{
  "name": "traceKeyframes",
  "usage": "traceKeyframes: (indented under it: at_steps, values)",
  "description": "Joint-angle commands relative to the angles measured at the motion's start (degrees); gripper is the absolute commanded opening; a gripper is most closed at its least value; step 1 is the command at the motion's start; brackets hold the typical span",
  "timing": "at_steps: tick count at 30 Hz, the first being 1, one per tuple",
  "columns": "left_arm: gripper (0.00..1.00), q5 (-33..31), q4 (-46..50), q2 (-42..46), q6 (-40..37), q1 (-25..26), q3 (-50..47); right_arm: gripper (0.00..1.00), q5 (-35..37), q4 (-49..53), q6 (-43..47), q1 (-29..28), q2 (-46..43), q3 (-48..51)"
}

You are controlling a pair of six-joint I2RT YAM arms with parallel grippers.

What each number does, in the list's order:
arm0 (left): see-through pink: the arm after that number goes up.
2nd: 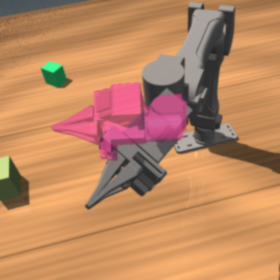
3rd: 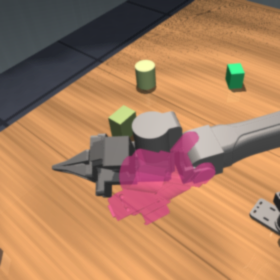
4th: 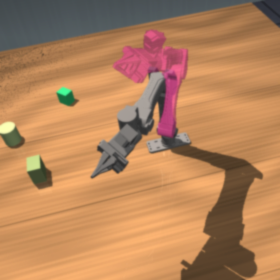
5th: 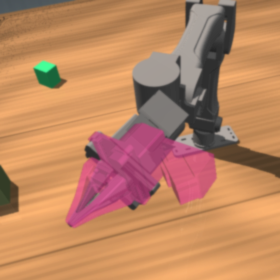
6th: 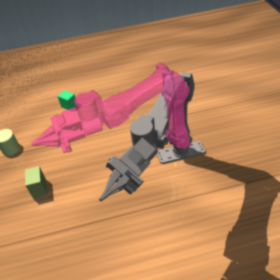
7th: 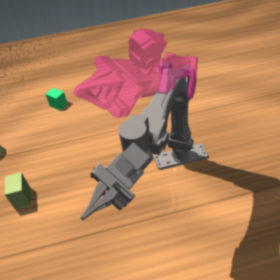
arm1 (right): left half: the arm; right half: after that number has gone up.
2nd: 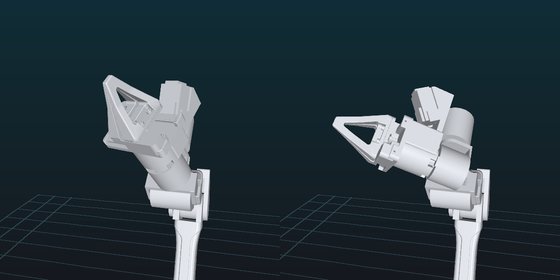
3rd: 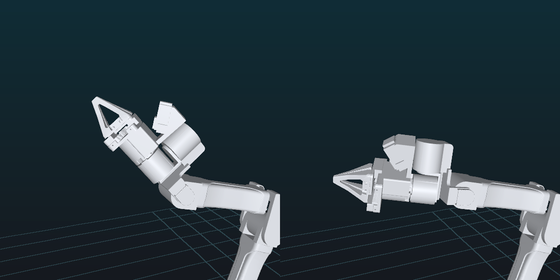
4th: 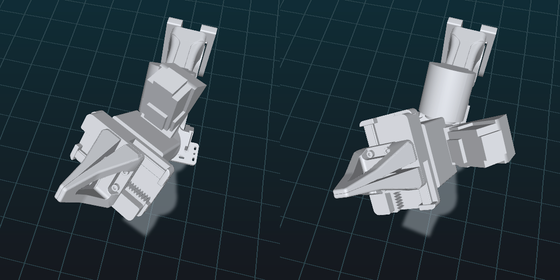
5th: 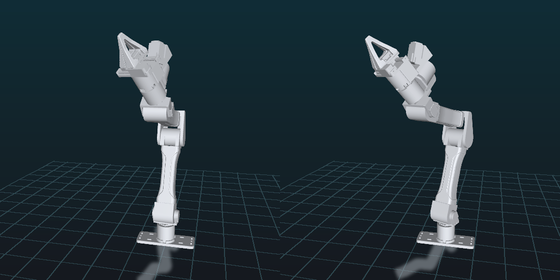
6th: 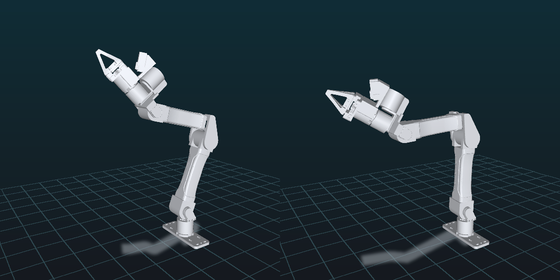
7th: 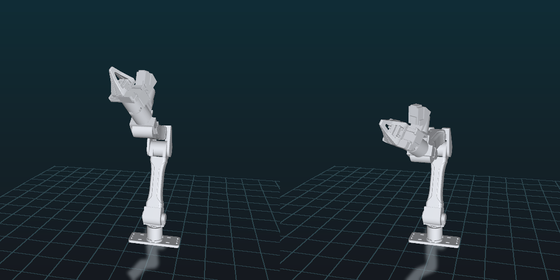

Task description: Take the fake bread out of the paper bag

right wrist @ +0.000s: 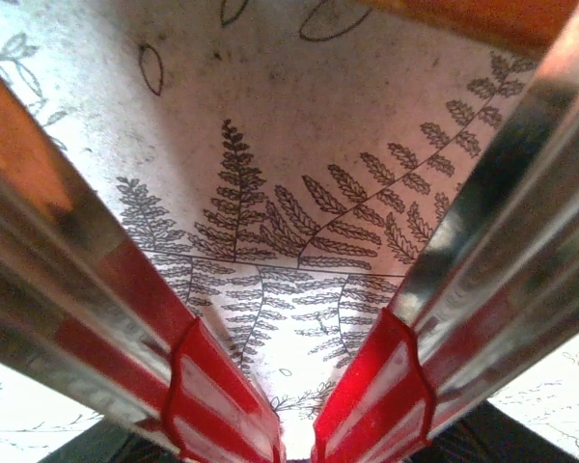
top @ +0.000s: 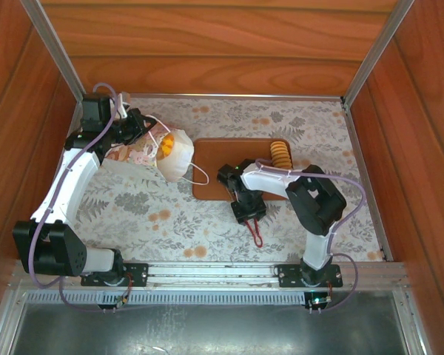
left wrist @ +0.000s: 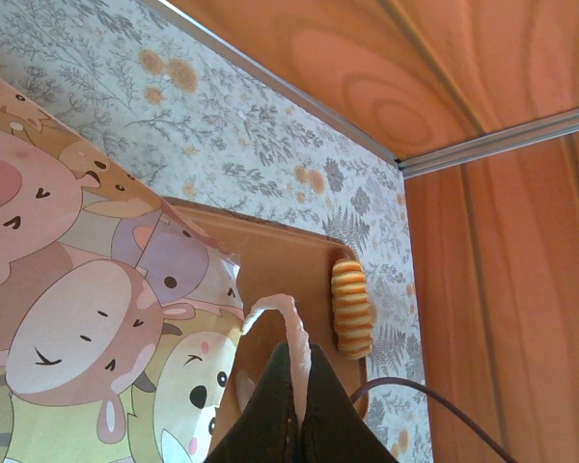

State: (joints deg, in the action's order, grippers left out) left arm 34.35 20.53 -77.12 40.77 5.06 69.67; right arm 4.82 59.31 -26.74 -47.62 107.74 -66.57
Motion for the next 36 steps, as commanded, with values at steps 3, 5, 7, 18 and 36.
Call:
traceKeyframes:
  at_steps: [3,5,7,18,36]
  values:
    - [0.0,0.36,-1.56,0.97,-0.26,0.31,-0.15,0.45,0.92,-0.54,-0.28,0.09,0.88,-0.9]
    - [0.0,0.29,-1.6,1.04,-0.26,0.3,-0.12,0.46,2.31,1.69,-0.67,0.14,-2.14,-2.14]
    - [0.0,0.26,-1.61,1.09,-0.26,0.23,-0.02,0.45,3.05,3.25,-0.93,0.15,-6.64,-3.11]
    - [0.0,0.35,-1.6,1.06,-0.02,0.29,0.46,0.42,0.18,10.92,2.46,3.5,-21.22,-13.28]
    - [0.0,-0.1,-1.46,1.29,0.01,0.24,0.56,0.41,-29.2,-5.03,8.9,4.08,-23.73,-15.89]
